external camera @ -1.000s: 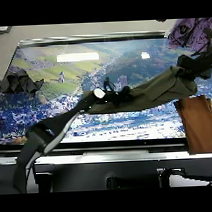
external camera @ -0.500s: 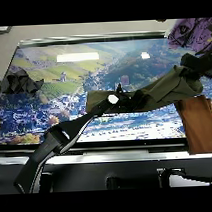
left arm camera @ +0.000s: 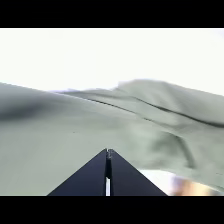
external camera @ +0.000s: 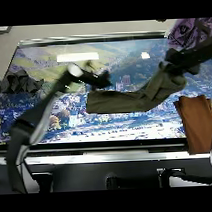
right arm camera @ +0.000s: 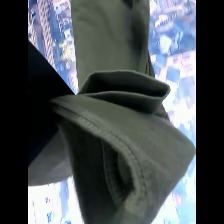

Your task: Fold the clothes and pants, and hang the long-sleeved shirts on hangers.

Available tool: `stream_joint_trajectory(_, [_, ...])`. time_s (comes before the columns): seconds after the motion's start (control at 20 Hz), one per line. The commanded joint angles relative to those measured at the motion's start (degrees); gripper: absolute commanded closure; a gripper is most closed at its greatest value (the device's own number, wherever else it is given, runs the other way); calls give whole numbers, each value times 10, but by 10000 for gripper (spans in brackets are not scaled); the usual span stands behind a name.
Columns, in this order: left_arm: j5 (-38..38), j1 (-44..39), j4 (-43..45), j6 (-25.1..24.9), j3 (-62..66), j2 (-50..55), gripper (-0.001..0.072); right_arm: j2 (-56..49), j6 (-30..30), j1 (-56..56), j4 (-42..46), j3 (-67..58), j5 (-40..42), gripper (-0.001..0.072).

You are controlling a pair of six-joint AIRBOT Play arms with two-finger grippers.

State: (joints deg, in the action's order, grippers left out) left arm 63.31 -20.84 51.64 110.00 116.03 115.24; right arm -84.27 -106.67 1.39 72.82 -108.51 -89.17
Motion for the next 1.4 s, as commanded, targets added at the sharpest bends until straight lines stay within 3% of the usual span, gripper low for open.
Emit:
stream_joint_trajectory(0.0, [144,123,191,-10,0,-105,692,-7,-56,-82,-1,0,53,683])
stream_joint_trajectory(0.1, [181,180,221,-37,0,-152,691,-24,-78,-129,-1,0,72,683])
stream_joint_trajectory(0.45, [199,304,226,-37,0,-219,690,-105,-122,-236,-3,0,147,683])
stream_joint_trajectory(1.15, [198,321,226,-50,-3,-210,690,-244,-125,-303,-103,0,230,681])
stream_joint_trajectory(1.2, [198,321,226,-51,-9,-210,690,-250,-125,-305,-104,0,236,661])
stream_joint_trajectory(1.25, [198,320,226,-50,-16,-210,690,-255,-124,-307,-104,0,246,555])
stream_joint_trajectory(1.35, [198,318,226,-50,-29,-210,690,-256,-115,-309,-107,0,270,270])
